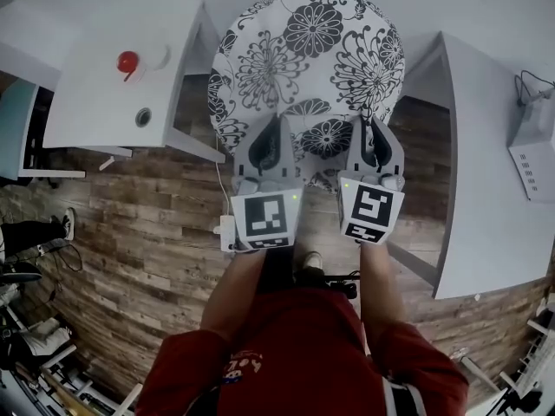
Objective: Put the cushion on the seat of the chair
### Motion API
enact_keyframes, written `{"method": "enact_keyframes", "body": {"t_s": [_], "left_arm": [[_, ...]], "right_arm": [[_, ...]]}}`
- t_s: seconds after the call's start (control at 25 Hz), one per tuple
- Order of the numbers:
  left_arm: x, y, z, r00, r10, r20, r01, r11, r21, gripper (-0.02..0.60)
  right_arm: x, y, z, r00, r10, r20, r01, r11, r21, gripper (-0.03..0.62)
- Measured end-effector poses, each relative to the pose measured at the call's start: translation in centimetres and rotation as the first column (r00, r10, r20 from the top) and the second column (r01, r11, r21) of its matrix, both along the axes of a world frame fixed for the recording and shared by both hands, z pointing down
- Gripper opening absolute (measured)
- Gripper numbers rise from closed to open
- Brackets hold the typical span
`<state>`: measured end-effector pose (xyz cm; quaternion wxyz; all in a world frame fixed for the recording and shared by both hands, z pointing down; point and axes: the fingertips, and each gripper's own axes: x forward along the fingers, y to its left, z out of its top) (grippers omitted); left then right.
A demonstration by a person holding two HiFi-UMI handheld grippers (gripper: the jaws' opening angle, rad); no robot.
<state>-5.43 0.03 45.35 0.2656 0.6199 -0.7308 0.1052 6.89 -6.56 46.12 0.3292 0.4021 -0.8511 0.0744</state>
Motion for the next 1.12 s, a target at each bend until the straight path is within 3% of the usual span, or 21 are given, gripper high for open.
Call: {"method": "enact_keyframes", "body": {"t_s": [0.12, 0.28, 0.4, 1.12], "left_arm": [[0.7, 0.0, 0.3, 1.0, -0.01, 0.025, 0.01, 1.0, 0.027, 0.028], [0.3, -0.3, 1.1, 0.984, -0.067, 0.164, 0.057, 0.996, 0.065, 0.028], [0.9, -0.5, 1.6, 0.976, -0.083, 0.203, 0.067, 0.994, 0.086, 0.028], [0.4, 0.0, 0.2, 0.992, -0.032, 0.12, 0.029, 0.999, 0.03, 0.028]], "right_arm": [[0.6, -0.1, 0.5, 1.0, -0.014, 0.018, 0.013, 1.0, 0.026, 0.048], [-0.4, -1.1, 2.8, 0.985, -0.068, 0.158, 0.058, 0.996, 0.063, 0.048], [0.1, -1.4, 3.7, 0.977, -0.084, 0.196, 0.069, 0.994, 0.083, 0.048], [0.1, -0.4, 1.6, 0.994, -0.02, 0.105, 0.016, 0.999, 0.036, 0.048]]}}
